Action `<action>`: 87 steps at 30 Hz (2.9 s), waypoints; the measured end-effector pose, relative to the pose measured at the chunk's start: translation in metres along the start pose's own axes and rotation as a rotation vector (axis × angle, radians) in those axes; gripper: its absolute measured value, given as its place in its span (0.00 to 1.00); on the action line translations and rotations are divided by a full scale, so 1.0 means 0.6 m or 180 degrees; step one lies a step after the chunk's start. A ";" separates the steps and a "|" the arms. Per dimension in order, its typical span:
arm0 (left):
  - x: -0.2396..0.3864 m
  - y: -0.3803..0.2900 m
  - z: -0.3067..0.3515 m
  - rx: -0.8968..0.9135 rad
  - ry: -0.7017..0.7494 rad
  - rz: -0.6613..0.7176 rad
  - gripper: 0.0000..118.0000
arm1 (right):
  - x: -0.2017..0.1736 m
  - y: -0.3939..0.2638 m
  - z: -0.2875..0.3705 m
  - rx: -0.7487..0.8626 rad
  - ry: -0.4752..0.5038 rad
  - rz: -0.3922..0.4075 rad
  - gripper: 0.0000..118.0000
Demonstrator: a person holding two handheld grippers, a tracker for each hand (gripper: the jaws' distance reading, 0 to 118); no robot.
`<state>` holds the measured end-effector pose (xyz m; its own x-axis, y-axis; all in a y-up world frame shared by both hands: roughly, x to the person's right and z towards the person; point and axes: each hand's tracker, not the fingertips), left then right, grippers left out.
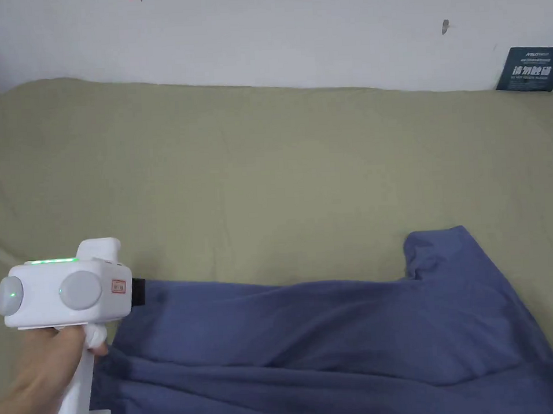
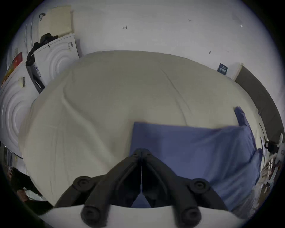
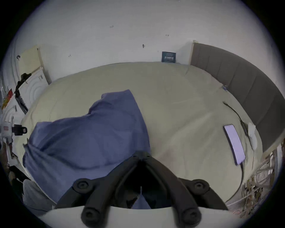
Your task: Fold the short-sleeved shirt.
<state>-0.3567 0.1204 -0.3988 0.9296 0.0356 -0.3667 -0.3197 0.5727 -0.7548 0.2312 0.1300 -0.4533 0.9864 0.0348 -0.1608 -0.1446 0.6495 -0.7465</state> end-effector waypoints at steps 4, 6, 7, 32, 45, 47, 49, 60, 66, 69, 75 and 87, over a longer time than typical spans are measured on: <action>0.025 0.012 -0.075 -0.0255 0.0248 -0.0241 1.00 | 0.006 0.017 -0.053 -0.0093 0.0010 -0.0013 0.00; 0.040 0.010 -0.096 -0.0244 0.0376 -0.0382 0.92 | 0.006 0.024 -0.075 -0.0136 -0.0010 -0.0002 0.00; 0.048 0.002 -0.100 -0.0268 0.0328 -0.0390 0.91 | 0.009 0.026 -0.085 -0.0163 -0.0006 0.0000 0.00; 0.016 0.013 0.018 0.0076 -0.0109 -0.0259 0.01 | -0.002 0.103 -0.075 -0.0064 0.0198 0.0192 0.00; -0.067 -0.133 0.220 0.0477 -0.0380 -0.0260 0.01 | 0.010 -0.053 0.189 0.0433 0.0394 0.0211 0.00; -0.079 -0.165 0.232 0.0499 -0.0418 -0.0284 0.01 | 0.015 -0.092 0.203 0.0402 0.0420 0.0179 0.00; -0.088 -0.194 0.238 0.0496 -0.0441 -0.0289 0.01 | 0.015 -0.129 0.211 0.0355 0.0442 0.0127 0.00; -0.099 -0.288 0.204 0.0299 -0.0344 -0.0307 0.01 | 0.025 -0.264 0.152 -0.0035 0.0410 0.0105 0.00; -0.088 -0.300 0.202 0.0239 -0.0305 -0.0288 0.07 | 0.019 -0.262 0.144 -0.0109 0.0366 0.0093 0.01; -0.086 -0.299 0.213 0.0268 -0.0306 -0.0290 0.93 | 0.006 -0.246 0.165 -0.0147 0.0278 0.0077 0.77; -0.063 -0.281 0.267 0.0751 -0.0147 -0.0290 0.93 | -0.068 -0.192 0.221 0.0323 0.0469 -0.0014 0.98; -0.110 -0.199 0.264 0.0342 -0.1054 0.0343 0.00 | -0.284 -0.165 0.283 0.1748 0.0185 0.0069 0.00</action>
<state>-0.3510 0.1796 -0.1983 0.9062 0.3538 -0.2317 -0.4144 0.6333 -0.6536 0.0907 0.1888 -0.2422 0.9754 0.0207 -0.2194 -0.0874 0.9504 -0.2986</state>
